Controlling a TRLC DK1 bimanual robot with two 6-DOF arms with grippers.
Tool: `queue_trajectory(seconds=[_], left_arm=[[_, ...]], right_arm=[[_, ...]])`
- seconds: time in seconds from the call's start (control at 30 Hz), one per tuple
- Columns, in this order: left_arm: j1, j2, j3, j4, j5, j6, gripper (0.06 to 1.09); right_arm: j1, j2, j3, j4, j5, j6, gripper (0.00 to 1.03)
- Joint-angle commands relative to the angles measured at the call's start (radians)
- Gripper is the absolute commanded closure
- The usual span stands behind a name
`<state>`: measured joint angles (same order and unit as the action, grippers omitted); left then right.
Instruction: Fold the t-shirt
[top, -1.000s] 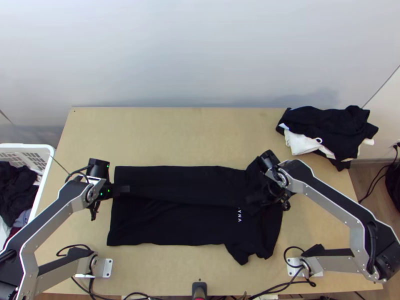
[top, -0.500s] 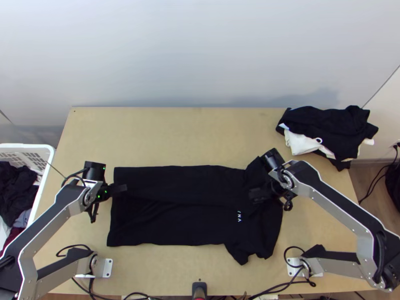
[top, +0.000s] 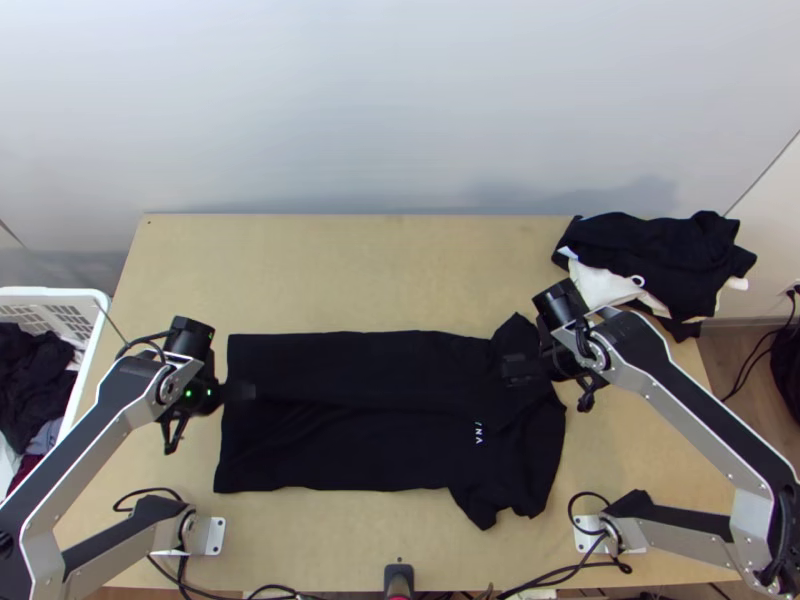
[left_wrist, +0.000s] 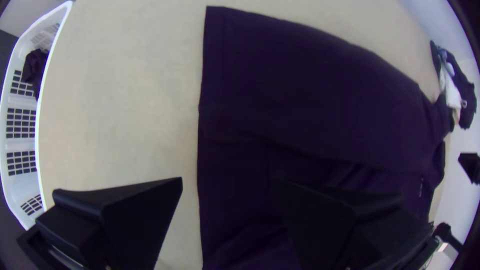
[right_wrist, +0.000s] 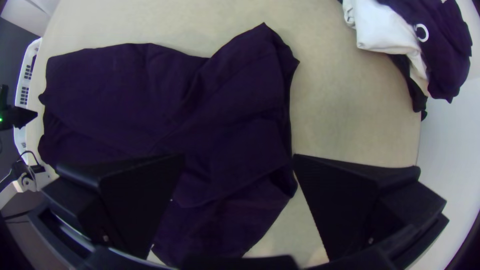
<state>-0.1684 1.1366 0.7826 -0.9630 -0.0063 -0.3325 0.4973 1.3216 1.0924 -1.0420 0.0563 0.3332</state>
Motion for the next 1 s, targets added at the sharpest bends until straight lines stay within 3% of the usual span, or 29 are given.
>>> queue_trajectory(seconds=[0.0,0.13,0.47,0.57,0.97], left_arm=[[-0.042,-0.049,0.003,-0.218,0.046,0.119,0.18],[-0.054,-0.133,-0.065,-0.224,0.046,0.179,0.18],[-0.204,-0.113,-0.068,-0.227,0.042,0.17,0.21],[-0.221,-0.093,-0.068,-0.227,0.042,0.17,0.3],[-0.209,0.063,-0.068,-0.23,0.014,0.147,0.25]], right_arm=[[0.012,-0.012,0.014,-0.023,0.0,0.015,0.03],[0.021,-0.019,0.015,-0.032,0.0,0.015,0.03],[0.083,-0.021,0.038,-0.073,-0.006,0.013,0.03],[0.083,-0.018,0.055,-0.082,-0.006,0.013,0.03],[0.089,-0.005,0.089,-0.101,-0.007,0.007,0.03]])
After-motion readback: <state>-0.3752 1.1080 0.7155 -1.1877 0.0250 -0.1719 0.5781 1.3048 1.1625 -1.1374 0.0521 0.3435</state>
